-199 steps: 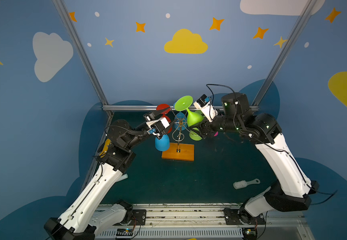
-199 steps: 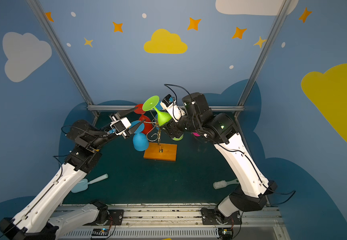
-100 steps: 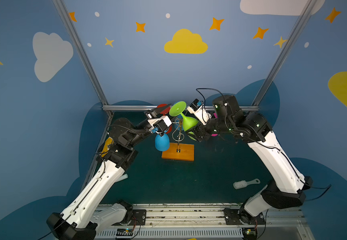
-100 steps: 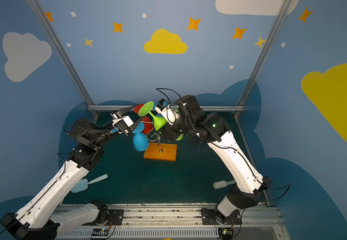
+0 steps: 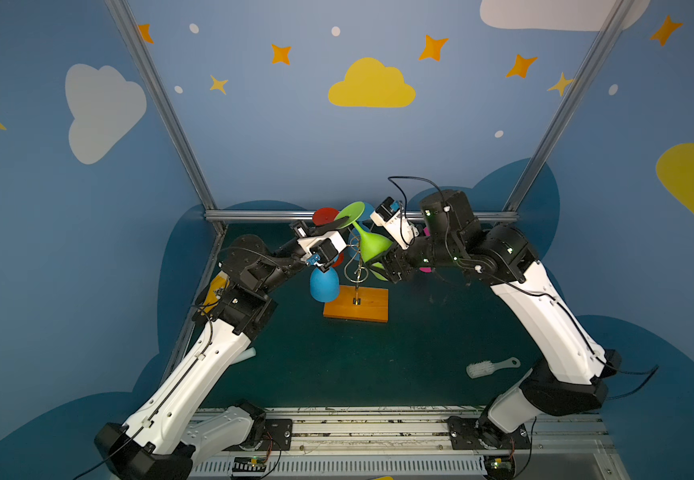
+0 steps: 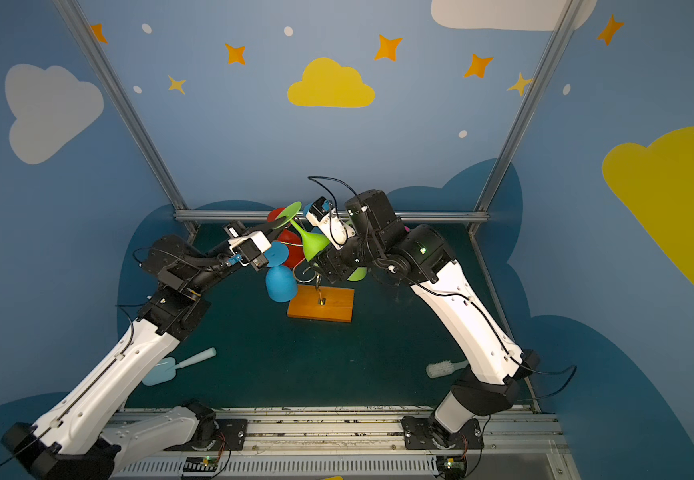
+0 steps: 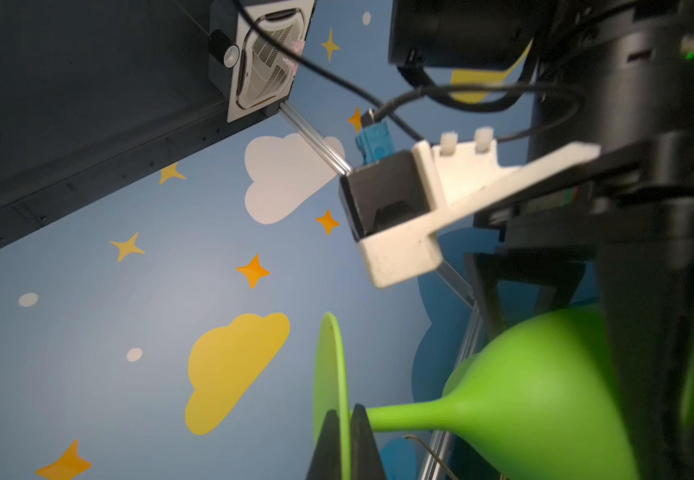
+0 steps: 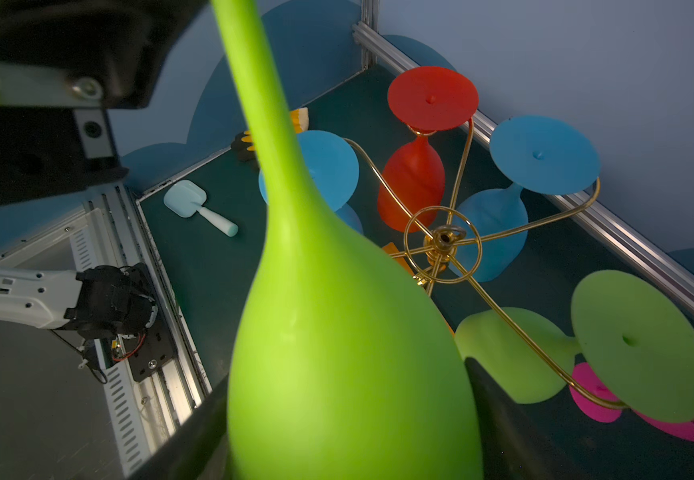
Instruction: Take the wine glass off the wine glass rack
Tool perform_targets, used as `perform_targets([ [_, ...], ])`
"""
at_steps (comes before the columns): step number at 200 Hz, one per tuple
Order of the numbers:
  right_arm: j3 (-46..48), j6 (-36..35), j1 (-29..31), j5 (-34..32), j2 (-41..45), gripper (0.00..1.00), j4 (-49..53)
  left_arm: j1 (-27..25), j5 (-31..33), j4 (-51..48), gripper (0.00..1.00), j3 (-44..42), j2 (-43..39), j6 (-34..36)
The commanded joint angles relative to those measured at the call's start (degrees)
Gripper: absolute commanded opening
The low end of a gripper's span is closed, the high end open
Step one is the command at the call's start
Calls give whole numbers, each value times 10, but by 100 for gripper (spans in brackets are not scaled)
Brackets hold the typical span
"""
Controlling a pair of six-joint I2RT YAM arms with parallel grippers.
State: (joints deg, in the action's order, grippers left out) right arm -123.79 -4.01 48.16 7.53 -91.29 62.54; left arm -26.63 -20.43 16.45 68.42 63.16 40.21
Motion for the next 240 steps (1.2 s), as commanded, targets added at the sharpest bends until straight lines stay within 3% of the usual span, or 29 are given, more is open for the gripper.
perform_targets([
  [1, 15, 2, 3, 20, 18, 70, -19, -4, 32, 31, 3, -6, -22, -34],
  [30, 56, 23, -10, 55, 52, 79, -70, -4, 99, 45, 3, -34, -47, -87],
  [110, 312, 149, -125, 235, 243, 84, -393, -4, 230, -34, 3, -73, -96, -253],
  [178, 424, 230, -188, 205, 322, 80, -488, -3, 227, -67, 3, -73, -115, -351],
  [212, 434, 249, -187, 197, 302, 73, -494, -3, 213, -70, 3, -73, -116, -365],
  [240, 428, 268, -182, 208, 273, 61, -500, -3, 210, -71, 3, -74, -114, -372],
])
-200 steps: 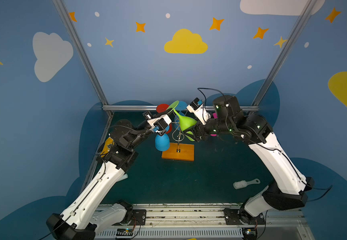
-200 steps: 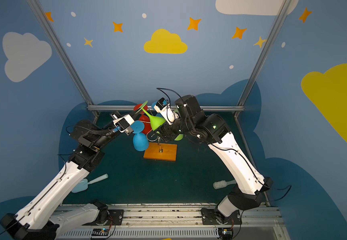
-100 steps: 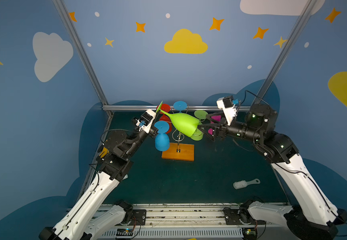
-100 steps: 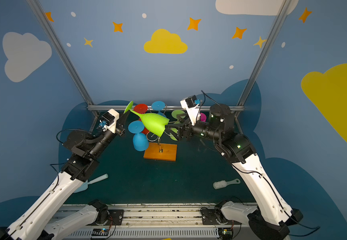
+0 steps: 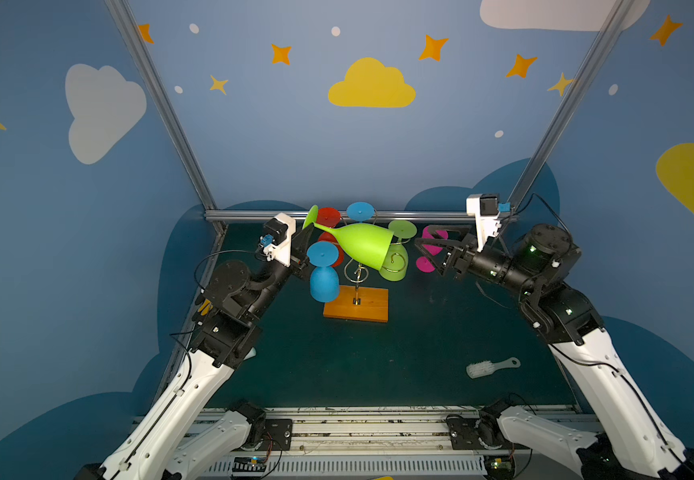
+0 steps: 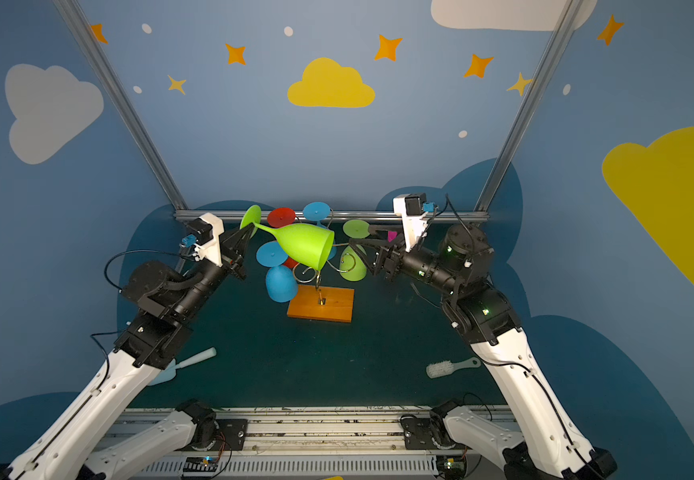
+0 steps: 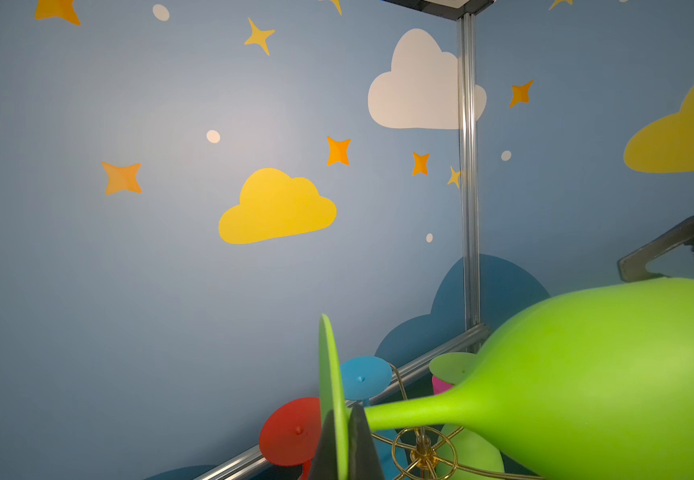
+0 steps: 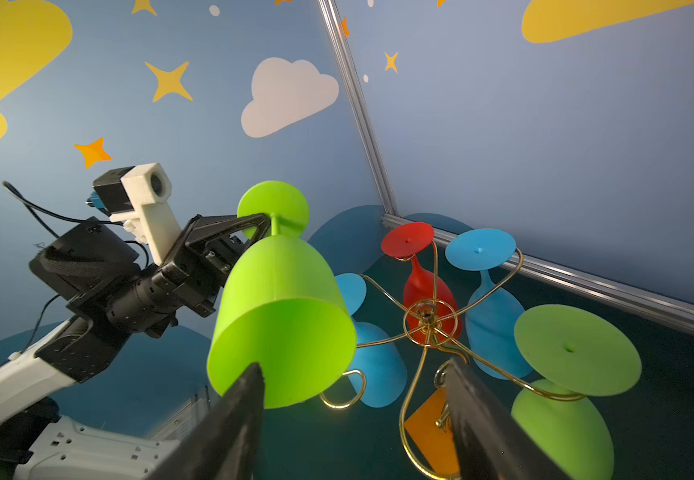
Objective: Take the wine glass off the wine glass rack
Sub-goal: 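Open the left gripper off the foot while the right gripper carries the glass away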
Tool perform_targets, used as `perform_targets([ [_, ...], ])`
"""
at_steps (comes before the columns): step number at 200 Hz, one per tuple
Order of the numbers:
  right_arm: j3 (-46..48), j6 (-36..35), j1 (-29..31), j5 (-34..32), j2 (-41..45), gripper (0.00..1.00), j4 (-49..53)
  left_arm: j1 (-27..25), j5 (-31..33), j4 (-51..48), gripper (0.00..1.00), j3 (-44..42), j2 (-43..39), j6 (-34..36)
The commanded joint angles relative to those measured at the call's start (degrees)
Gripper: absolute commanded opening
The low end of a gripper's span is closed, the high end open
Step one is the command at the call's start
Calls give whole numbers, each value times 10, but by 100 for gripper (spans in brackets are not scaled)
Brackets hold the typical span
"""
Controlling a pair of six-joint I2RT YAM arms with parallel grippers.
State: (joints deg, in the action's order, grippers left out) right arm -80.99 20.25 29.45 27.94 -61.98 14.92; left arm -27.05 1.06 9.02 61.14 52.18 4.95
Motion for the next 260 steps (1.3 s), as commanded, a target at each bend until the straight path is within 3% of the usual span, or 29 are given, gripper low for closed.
perform_targets([
  [1, 0, 26, 6, 4, -22, 61, -24, 2, -5, 3, 3, -1, -5, -20],
  [78, -13, 19, 52, -5, -67, 56, -38, 2, -8, 6, 3, 2, 3, -31],
  [130, -22, 27, 65, -7, -91, 41, -49, 2, -13, 10, 3, 0, 3, -39],
  [152, -27, 27, 70, -1, -99, 31, -52, 2, -15, 12, 3, -1, 1, -44],
  [191, -32, 27, 73, 8, -101, 0, -57, 2, -15, 14, 3, -2, 3, -46],
  [196, -32, 27, 72, 8, -101, 0, -57, 2, -15, 16, 4, -3, 4, -46],
  [219, -33, 29, 72, -6, -94, 0, -56, 2, -4, 25, 23, -10, 1, -50],
  [234, -33, 29, 68, -24, -85, 0, -56, 2, 3, 31, 50, -14, -1, -50],
  [260, -34, 24, 53, -62, -65, 0, -45, 3, 17, 29, 66, -15, -7, -47],
])
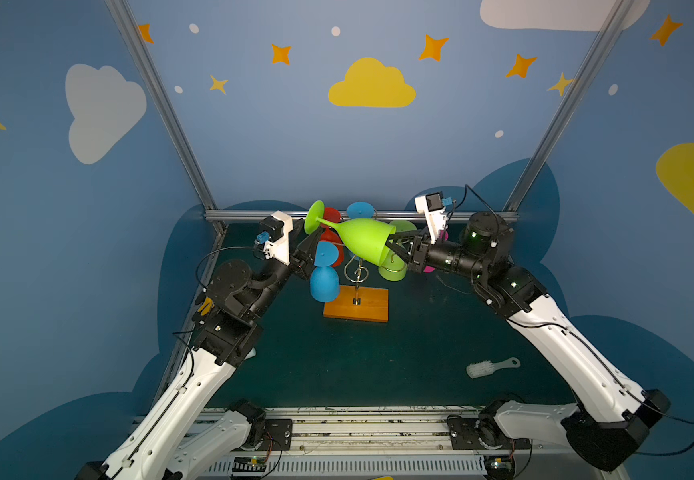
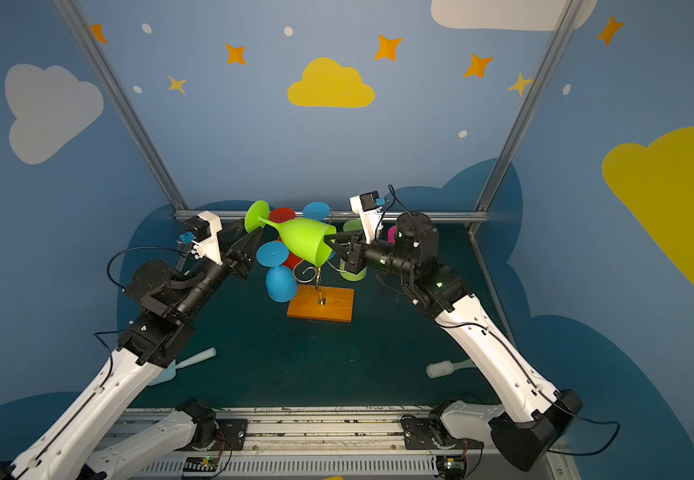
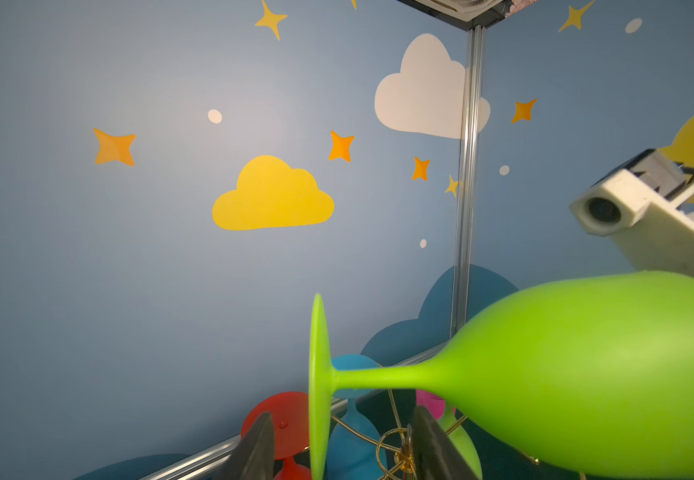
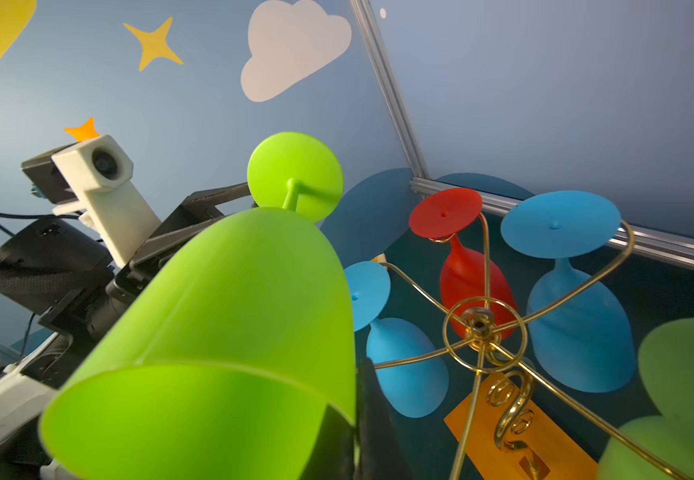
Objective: Take the wine glass off the wine glass rack
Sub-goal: 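Open the left gripper off the foot while the right gripper carries the glass away, then lower the lime-green glass upright beside the magenta glass while the left arm retracts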
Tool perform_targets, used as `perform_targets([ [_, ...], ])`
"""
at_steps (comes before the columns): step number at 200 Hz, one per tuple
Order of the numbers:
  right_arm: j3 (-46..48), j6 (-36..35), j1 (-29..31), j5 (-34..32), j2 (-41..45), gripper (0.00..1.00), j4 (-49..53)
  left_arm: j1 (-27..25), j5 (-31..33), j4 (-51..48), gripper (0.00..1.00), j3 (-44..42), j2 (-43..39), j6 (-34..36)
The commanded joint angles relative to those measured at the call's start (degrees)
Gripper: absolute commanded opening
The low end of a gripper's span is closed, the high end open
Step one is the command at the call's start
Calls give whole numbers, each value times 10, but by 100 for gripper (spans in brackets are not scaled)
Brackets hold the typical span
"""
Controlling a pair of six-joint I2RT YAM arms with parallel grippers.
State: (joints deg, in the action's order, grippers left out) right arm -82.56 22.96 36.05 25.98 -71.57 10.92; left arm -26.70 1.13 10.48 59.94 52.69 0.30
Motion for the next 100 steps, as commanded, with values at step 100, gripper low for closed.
perform_targets([
  [100, -107, -162, -94, -299, 136, 0, 329, 57, 103, 4, 99, -50, -64, 62],
])
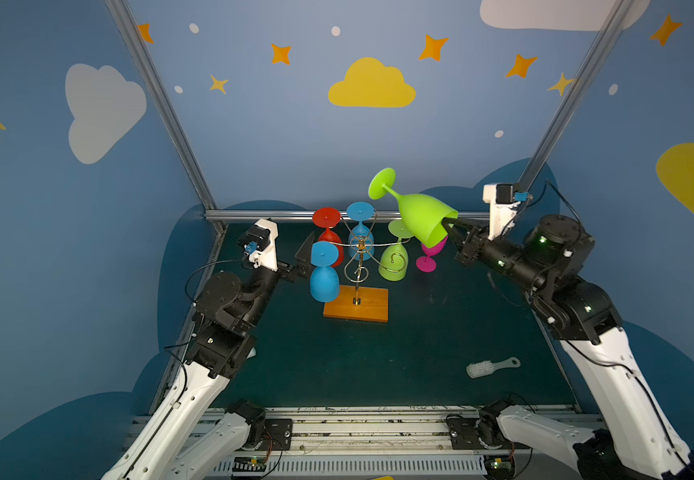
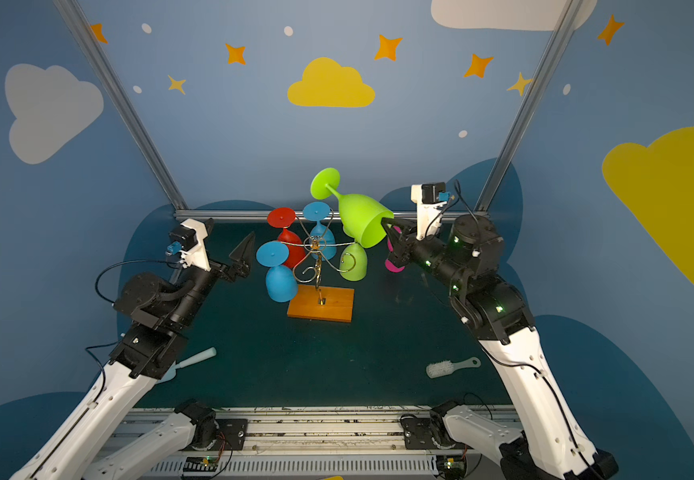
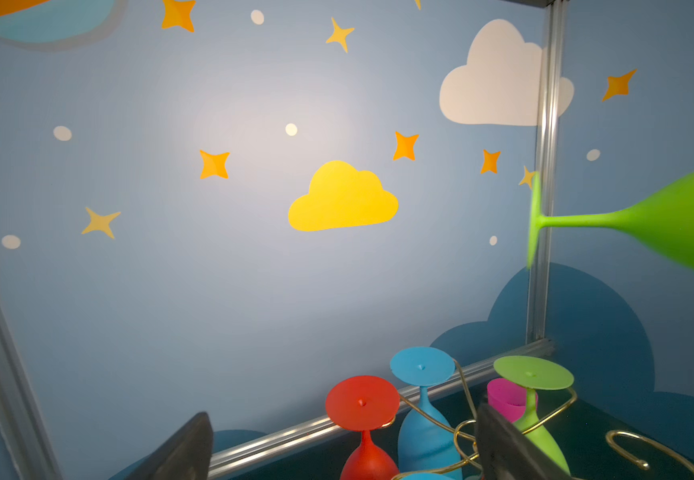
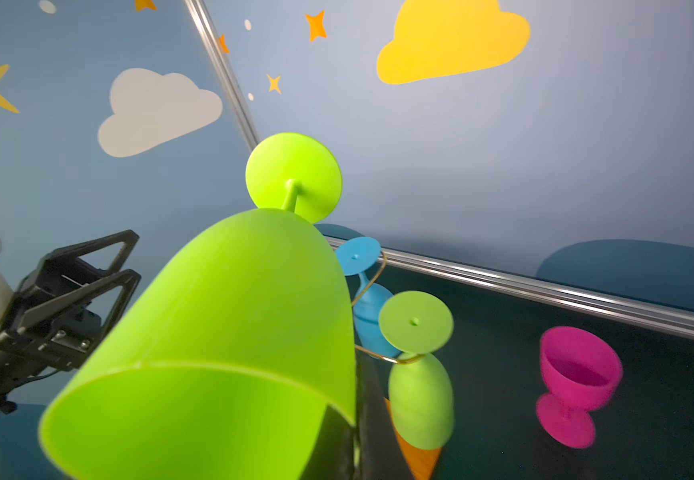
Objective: Take the wine glass off the wine glass rack
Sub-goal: 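Lower the lime-green glass upright beside the magenta glass while the left arm retracts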
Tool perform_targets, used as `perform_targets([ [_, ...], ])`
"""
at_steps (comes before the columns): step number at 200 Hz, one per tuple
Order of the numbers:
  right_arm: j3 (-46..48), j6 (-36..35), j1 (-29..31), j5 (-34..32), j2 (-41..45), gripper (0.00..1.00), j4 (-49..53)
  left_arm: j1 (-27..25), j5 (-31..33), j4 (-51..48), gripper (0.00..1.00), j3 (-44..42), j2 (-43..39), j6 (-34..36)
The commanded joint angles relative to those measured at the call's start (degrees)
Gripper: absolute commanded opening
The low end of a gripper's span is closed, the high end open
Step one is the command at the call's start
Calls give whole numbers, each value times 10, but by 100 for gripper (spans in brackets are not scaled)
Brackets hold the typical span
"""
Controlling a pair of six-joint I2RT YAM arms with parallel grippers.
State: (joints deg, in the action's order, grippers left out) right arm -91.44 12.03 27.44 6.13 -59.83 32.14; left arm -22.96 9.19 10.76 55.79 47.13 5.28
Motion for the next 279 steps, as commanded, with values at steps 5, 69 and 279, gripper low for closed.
perform_targets([
  [5, -19, -57, -10, -118, 24, 0, 132, 27, 24, 1, 99, -11, -11, 10],
  [69, -7, -77, -22, -206, 44, 0, 303, 128, 14, -3, 99, -59, -25, -42],
  [279, -96, -113, -188, -206, -326, 0, 373, 252, -10, -24, 99, -145, -86, -154],
])
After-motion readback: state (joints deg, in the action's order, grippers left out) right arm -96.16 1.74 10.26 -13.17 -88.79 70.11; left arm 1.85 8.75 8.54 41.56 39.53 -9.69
